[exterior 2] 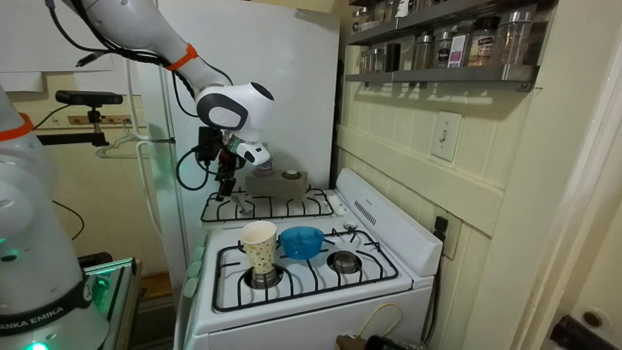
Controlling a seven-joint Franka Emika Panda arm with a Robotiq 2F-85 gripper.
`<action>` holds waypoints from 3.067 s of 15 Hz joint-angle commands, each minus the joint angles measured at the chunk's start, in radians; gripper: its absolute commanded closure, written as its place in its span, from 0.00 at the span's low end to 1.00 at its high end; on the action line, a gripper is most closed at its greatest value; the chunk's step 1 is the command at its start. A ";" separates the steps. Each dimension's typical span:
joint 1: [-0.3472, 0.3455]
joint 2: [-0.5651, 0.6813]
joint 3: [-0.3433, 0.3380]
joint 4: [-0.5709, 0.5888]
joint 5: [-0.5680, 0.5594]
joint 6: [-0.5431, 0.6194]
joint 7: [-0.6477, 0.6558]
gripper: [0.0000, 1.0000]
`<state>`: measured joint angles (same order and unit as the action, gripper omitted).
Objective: Place the spoon inside the cup
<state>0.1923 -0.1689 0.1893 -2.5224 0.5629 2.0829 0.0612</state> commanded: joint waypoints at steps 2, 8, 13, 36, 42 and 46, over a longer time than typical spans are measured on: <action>0.011 0.018 0.002 0.010 -0.024 -0.007 -0.002 0.00; 0.015 -0.005 0.001 -0.044 0.035 0.116 -0.029 0.00; 0.026 -0.046 -0.043 -0.145 0.196 0.268 -0.348 0.00; 0.018 0.158 -0.038 -0.008 0.201 0.244 -0.510 0.04; 0.007 0.217 -0.025 0.019 0.206 0.309 -0.499 0.30; 0.012 0.250 -0.012 0.026 0.192 0.410 -0.475 0.32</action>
<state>0.2052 0.0464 0.1534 -2.5086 0.7636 2.4158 -0.4496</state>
